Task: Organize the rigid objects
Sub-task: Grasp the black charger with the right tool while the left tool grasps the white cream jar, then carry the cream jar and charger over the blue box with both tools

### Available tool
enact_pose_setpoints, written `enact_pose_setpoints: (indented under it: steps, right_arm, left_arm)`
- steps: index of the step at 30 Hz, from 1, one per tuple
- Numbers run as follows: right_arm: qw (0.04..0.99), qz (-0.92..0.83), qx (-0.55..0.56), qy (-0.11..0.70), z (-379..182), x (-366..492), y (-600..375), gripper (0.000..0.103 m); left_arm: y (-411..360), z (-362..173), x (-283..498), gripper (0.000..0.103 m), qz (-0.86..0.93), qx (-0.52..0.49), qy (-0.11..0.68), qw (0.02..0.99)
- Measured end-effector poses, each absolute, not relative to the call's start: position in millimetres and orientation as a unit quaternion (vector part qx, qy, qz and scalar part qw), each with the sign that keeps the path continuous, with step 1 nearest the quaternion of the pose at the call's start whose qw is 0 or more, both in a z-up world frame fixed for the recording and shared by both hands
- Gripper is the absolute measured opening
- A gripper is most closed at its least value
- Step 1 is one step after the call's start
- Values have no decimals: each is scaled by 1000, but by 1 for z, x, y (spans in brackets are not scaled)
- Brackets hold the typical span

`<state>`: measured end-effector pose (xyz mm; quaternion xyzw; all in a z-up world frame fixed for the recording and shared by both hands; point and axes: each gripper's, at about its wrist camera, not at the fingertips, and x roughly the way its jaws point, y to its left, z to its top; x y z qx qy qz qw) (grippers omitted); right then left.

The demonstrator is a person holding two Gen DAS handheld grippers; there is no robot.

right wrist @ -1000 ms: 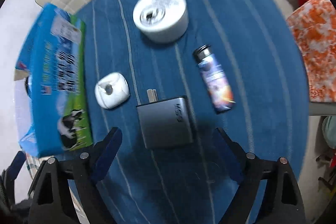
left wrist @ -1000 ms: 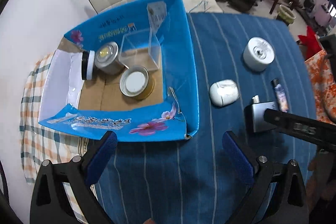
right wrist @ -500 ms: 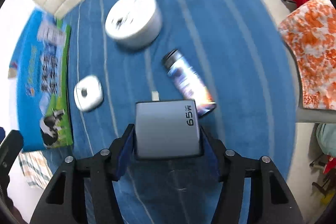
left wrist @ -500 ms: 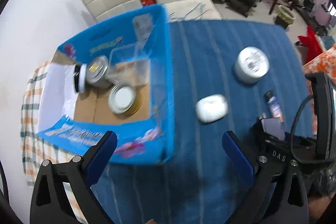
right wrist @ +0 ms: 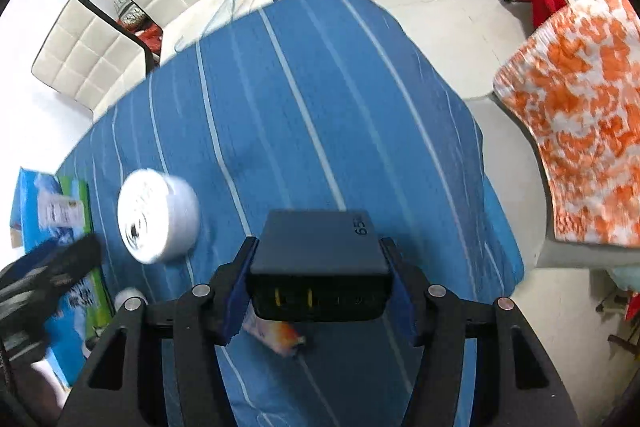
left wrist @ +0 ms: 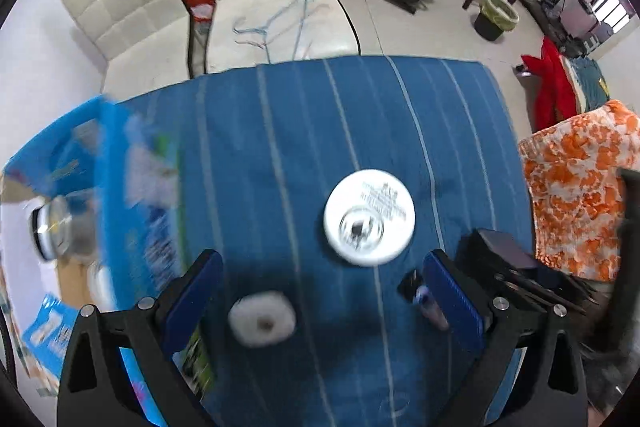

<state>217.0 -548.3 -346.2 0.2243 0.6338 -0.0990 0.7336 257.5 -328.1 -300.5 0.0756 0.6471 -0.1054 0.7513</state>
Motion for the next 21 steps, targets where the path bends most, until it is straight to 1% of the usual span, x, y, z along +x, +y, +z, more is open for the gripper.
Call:
enact_pose_setpoints:
  steps: [4, 5, 7, 12, 13, 15, 16, 17, 19, 21]
  right_arm:
    - [732, -99, 236, 632, -349, 222, -555, 62]
    - [732, -99, 238, 631, -349, 222, -556, 62]
    - [733, -98, 236, 630, -350, 223, -557, 62]
    - [732, -87, 226, 637, -349, 221, -549, 62]
    - [730, -85, 227, 639, -349, 220, -549, 62]
    - [728, -86, 229, 641, -351, 219, -550, 63]
    - [728, -89, 231, 640, -353, 218, -552, 64]
    - [727, -93, 234, 639, -355, 219, -553, 66]
    - [726, -99, 240, 637, -360, 220, -555, 67]
    - [726, -102, 241, 636, -362, 222, -555, 66]
  left_arm:
    - [-345, -332, 273, 103, -123, 82, 669, 729]
    - [-348, -339, 276, 101, -127, 78, 675, 722]
    - [-353, -353, 280, 100, -133, 75, 686, 711]
    - [-361, -374, 281, 100, -136, 92, 706, 689]
    - [-362, -378, 281, 91, -135, 93, 708, 687]
    - [-364, -379, 281, 86, -130, 100, 702, 693]
    - [-366, -376, 280, 80, -133, 103, 694, 700]
    - [-368, -375, 278, 78, -135, 105, 692, 702]
    - [-372, -371, 277, 67, -137, 109, 685, 707]
    - [-374, -369, 276, 66, -135, 108, 684, 709]
